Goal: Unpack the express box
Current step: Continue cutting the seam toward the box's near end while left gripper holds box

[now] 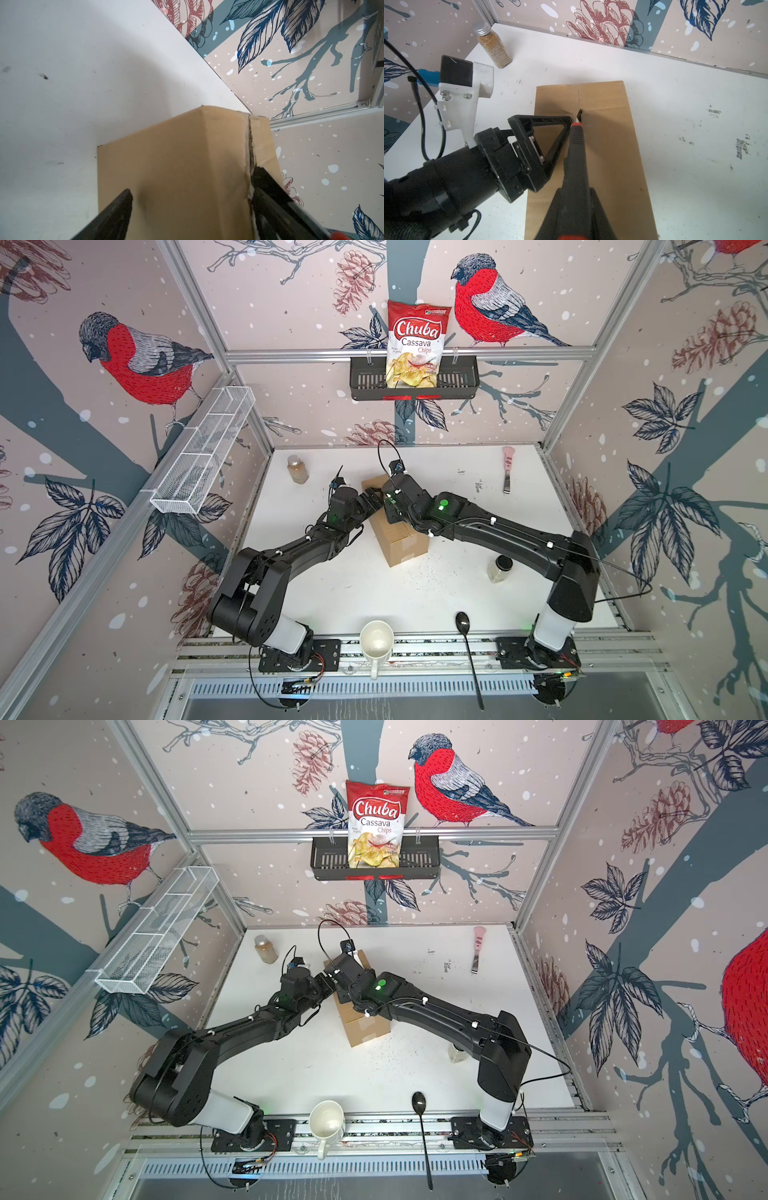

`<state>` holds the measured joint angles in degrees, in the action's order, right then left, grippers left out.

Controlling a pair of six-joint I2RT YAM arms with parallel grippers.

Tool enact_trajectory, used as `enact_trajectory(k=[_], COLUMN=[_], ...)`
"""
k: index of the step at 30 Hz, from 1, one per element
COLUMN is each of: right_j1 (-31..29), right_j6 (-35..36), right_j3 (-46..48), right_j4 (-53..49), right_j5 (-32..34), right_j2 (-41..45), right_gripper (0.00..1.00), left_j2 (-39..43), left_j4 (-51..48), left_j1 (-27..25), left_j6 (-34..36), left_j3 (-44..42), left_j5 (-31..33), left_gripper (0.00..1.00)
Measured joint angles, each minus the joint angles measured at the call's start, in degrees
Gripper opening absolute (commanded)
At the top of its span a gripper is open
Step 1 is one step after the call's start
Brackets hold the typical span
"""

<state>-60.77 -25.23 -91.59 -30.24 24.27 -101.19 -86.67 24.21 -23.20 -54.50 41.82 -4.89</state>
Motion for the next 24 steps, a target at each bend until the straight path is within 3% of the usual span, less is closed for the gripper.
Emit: enact_trajectory(k=[6,24], right_j1=[0.1,-2.5], right_j6=[0.7,8.8], right_j3=[0.2,-2.2], right_j4=[-0.3,-9.3], right_j5=[0.2,3.9], right_j2=[0.0,1.3], right_gripper=[0.0,0.0], left_j2=[-1.3,-3.1], left_j4=[0.9,-0.8], left_j1=[0.0,-0.3], left_j6=[0.3,0.5], left_j3=[0.6,2.8], left_j5=[-0.7,-0.7], left_gripper=[0.74,0.69])
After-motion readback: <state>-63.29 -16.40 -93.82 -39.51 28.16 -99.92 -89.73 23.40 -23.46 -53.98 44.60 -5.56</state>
